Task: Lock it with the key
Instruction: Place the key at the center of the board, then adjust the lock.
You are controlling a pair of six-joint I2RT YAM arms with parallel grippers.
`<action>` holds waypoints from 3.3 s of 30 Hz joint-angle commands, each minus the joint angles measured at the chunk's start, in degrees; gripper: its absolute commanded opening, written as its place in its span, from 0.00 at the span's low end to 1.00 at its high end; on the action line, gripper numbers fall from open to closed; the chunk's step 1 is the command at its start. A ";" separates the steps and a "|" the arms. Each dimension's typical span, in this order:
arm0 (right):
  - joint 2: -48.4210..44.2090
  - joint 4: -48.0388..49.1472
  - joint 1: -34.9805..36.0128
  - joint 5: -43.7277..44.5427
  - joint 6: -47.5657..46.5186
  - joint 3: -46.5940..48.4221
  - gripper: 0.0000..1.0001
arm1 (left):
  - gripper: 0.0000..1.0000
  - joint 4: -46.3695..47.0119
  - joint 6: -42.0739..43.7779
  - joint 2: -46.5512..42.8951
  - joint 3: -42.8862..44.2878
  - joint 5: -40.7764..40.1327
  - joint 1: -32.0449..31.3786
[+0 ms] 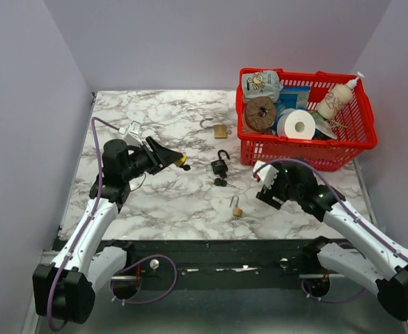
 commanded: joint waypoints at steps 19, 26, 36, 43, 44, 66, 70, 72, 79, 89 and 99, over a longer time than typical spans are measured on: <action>15.16 0.76 17.74 -26.08 19.62 29.69 0.97 | 0.00 24.58 -15.52 5.01 -6.37 11.22 -11.51; 2.59 12.62 17.92 -31.35 7.74 19.74 1.00 | 0.00 40.93 -21.24 6.25 -6.99 24.15 -13.17; 2.22 17.38 24.16 -28.90 4.15 21.23 1.00 | 0.00 44.19 -21.23 7.74 -2.86 29.95 -19.51; -0.77 13.25 26.71 -31.88 -1.58 20.88 1.00 | 0.00 47.27 -22.82 9.32 -2.51 31.89 -20.57; -1.38 12.03 27.41 -31.97 -2.10 20.53 1.00 | 0.00 47.36 -22.82 9.32 -2.51 31.81 -20.74; 0.11 14.56 31.37 -26.44 -7.38 19.47 0.75 | 0.00 50.26 -23.96 9.59 -2.86 32.07 -22.32; 0.20 14.48 31.37 -26.44 -6.42 19.74 0.62 | 0.00 50.17 -23.96 9.67 -2.51 31.81 -22.32; 0.37 14.56 31.37 -26.09 -5.72 19.91 0.61 | 0.00 50.09 -23.96 9.68 -2.42 31.81 -22.32; 1.60 14.65 31.37 -24.33 -0.88 21.67 0.55 | 0.00 47.98 -22.38 9.41 -2.68 30.14 -22.50; 4.24 15.44 31.37 -21.78 3.87 23.34 0.55 | 0.00 44.21 -20.45 9.59 -1.98 27.33 -22.76; 4.94 16.85 31.28 -18.17 5.63 22.64 0.53 | 0.00 43.41 -20.01 9.24 -2.68 26.44 -22.68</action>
